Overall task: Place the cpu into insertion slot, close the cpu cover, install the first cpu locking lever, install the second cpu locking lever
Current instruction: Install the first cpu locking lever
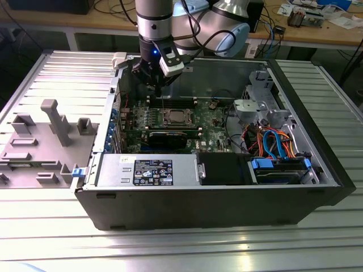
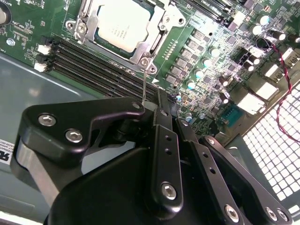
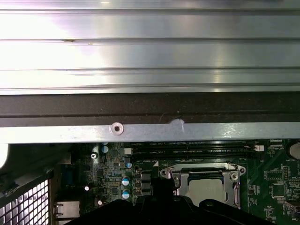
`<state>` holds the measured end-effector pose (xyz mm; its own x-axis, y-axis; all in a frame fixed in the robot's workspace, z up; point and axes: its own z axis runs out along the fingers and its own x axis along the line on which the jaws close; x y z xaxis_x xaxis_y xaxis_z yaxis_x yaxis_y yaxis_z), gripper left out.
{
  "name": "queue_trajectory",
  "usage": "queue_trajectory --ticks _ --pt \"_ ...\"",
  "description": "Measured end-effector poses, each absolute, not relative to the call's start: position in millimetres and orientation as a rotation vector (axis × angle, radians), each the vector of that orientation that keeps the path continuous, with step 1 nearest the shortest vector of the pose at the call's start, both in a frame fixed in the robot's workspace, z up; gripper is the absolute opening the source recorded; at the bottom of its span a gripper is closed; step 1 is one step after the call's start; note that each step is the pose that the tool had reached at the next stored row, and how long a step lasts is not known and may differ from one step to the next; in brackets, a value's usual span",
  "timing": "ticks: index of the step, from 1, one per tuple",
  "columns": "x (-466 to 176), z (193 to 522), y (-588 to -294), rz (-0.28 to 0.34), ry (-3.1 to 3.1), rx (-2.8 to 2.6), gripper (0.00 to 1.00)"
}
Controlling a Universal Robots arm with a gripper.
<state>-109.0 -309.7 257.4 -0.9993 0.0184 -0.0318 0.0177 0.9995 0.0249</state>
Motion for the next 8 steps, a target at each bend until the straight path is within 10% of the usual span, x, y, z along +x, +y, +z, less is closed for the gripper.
queue_trajectory --ticks 8 --pt "-102.3 257.4 -309.7 0.036 3.109 0.028 0.11"
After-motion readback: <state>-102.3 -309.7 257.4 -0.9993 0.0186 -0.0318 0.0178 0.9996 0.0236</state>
